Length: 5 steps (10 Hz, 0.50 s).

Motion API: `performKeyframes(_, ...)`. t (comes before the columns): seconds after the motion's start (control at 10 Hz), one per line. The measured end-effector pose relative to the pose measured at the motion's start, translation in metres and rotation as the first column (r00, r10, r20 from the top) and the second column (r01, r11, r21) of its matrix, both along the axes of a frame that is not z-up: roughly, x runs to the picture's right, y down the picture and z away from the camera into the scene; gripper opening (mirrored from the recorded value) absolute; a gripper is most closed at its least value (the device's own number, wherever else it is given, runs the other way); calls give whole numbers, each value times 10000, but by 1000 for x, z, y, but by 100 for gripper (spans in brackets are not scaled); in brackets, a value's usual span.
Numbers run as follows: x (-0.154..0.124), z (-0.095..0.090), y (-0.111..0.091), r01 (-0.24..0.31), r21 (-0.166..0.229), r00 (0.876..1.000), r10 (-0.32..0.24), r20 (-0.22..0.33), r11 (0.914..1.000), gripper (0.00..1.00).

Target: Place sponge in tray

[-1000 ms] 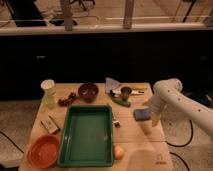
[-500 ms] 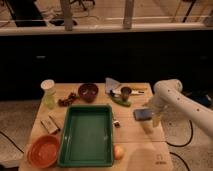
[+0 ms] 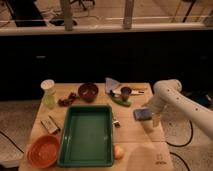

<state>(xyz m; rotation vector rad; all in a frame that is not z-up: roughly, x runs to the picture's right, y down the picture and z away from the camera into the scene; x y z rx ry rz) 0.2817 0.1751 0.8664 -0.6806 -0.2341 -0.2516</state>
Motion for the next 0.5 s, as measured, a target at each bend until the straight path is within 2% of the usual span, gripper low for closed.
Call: performKeyframes(0.5,2,3,3,80,-39,9999,-79,92,10000,80)
